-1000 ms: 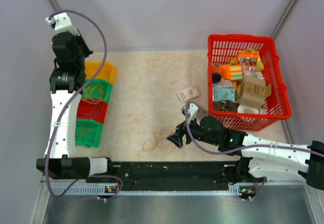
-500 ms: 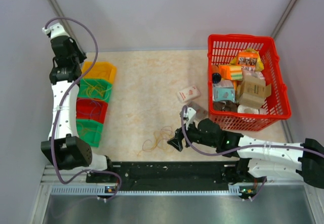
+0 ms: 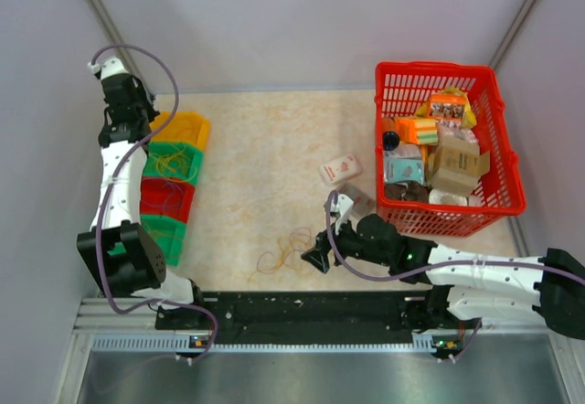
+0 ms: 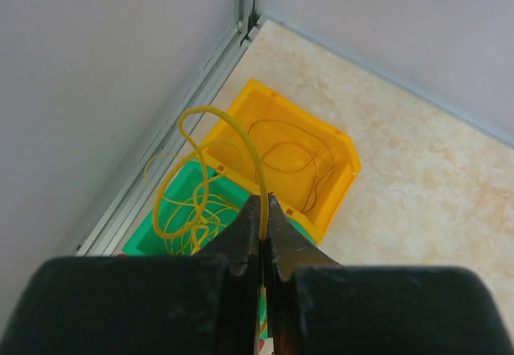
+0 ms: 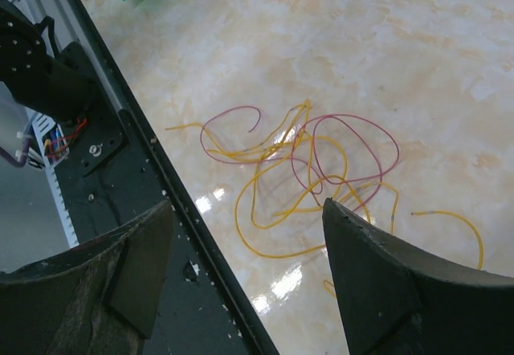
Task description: Untangle the cables
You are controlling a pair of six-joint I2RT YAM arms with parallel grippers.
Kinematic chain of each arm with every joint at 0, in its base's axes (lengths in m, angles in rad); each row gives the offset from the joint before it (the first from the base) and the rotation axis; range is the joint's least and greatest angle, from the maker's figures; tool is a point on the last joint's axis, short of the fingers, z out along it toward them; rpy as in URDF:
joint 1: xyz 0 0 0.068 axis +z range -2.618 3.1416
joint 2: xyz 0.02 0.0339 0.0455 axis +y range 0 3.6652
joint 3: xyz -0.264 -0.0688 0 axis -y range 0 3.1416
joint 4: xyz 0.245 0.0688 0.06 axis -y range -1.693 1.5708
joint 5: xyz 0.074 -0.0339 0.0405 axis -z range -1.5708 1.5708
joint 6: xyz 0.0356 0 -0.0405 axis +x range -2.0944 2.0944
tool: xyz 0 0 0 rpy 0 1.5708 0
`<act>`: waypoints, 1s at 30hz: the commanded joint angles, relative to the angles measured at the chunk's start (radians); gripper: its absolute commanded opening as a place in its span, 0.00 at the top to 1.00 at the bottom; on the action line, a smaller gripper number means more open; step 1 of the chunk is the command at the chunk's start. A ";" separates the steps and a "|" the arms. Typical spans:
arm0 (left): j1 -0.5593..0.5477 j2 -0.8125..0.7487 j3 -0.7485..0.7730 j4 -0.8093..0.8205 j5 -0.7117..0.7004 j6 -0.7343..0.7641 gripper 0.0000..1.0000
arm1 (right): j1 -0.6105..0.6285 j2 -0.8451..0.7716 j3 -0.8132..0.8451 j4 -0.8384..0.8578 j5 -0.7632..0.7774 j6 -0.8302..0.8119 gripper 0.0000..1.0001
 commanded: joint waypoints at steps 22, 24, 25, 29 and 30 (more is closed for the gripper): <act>0.180 0.293 -0.072 -0.114 0.162 -0.640 1.00 | -0.013 0.047 -0.006 0.073 -0.019 0.012 0.27; 0.190 0.325 -0.029 -0.149 0.176 -0.641 1.00 | -0.012 0.048 -0.003 0.074 -0.025 0.012 0.27; 0.194 0.334 -0.013 -0.174 0.190 -0.646 1.00 | -0.013 0.048 -0.003 0.076 -0.025 0.013 0.27; 0.202 0.302 -0.021 -0.194 0.236 -0.663 0.81 | -0.013 0.060 0.003 0.080 -0.025 0.012 0.27; 0.203 0.276 -0.035 -0.191 0.236 -0.663 0.70 | -0.012 0.063 0.003 0.080 -0.031 0.013 0.27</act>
